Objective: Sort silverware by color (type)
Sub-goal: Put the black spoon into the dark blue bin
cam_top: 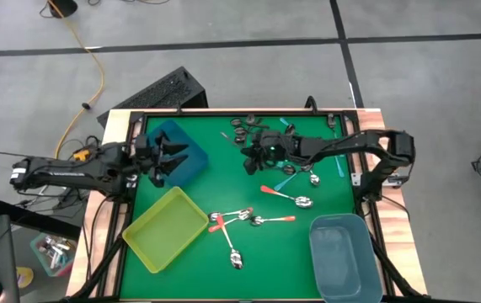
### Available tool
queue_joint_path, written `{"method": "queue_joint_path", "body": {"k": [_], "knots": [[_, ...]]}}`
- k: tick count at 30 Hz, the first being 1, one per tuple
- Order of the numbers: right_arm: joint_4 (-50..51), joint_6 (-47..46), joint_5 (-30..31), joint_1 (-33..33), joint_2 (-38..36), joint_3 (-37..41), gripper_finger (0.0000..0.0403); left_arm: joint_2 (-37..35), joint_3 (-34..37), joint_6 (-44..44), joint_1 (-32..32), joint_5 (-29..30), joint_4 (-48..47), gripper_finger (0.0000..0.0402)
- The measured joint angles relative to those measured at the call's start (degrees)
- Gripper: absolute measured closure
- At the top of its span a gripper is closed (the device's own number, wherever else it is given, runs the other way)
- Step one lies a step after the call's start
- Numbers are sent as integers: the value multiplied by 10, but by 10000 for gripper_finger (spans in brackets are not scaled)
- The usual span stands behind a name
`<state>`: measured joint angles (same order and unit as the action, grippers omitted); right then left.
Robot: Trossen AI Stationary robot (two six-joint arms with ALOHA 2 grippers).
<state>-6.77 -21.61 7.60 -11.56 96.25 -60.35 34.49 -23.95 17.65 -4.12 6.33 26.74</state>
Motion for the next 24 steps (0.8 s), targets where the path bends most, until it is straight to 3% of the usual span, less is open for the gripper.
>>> {"method": "queue_joint_path", "body": {"k": [7,14,24], "knots": [[11,58,-5,10,119,-184,387,-24,-24,-22,0,0,-5,223],[14,71,-83,-6,250,-361,386,-58,-25,-25,0,1,-12,223],[53,71,-136,-4,403,-565,385,-77,-25,-46,0,17,-29,223]]}}
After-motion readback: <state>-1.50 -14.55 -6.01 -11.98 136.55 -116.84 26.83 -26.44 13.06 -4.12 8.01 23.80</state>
